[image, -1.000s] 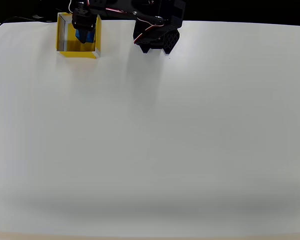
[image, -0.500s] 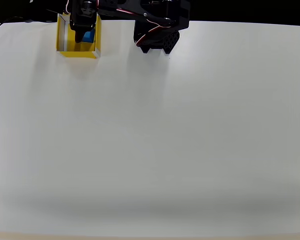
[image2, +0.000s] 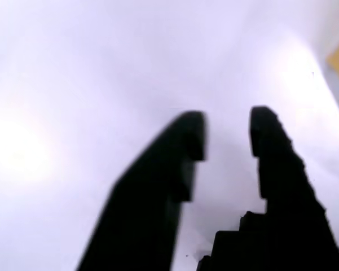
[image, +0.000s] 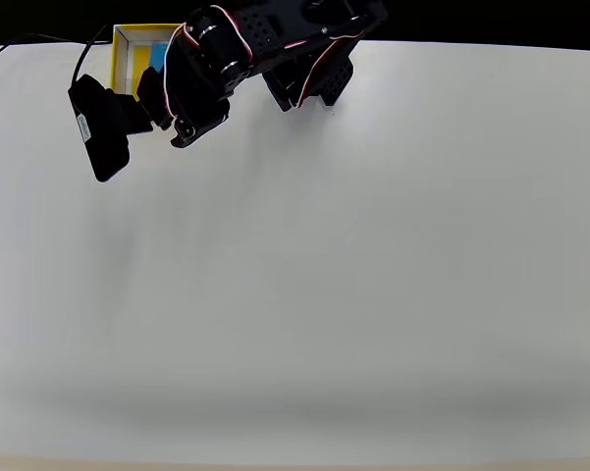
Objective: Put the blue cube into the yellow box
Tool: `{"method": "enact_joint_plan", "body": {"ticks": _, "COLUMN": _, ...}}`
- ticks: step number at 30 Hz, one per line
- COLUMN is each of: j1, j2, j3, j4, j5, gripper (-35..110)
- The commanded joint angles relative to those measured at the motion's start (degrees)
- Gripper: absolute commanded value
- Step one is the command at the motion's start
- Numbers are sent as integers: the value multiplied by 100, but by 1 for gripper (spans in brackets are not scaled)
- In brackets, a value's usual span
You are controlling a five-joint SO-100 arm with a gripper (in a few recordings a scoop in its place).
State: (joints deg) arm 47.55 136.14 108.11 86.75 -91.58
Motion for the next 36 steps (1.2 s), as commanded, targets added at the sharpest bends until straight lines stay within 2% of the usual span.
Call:
{"method": "enact_joint_plan", "body": {"ticks": 1, "j1": -1020, "j2": 642, "j3": -53, "j4": -70, "j5": -35, "gripper": 0}}
{"method": "enact_joint_plan", "body": {"ticks": 10, "j1": -3067, "j2": 2004, "j3": 2522, "j4": -1556, "j5": -369, "gripper": 0}}
{"method": "enact_joint_plan", "body": {"ticks": 22, "j1": -4395, "j2": 3568, "j3": 5449, "j4": -3146, "j5": -396, "gripper": 0}}
{"method": "enact_joint_plan", "body": {"ticks": 30, "j1": -4570, "j2": 4737, "j3": 6838, "j4": -3217, "j5": -536, "gripper": 0}}
{"method": "enact_joint_plan", "body": {"ticks": 36, "j1": -4632, "j2": 5221, "j3": 7207, "j4": -2584, "j5": -571, "gripper": 0}}
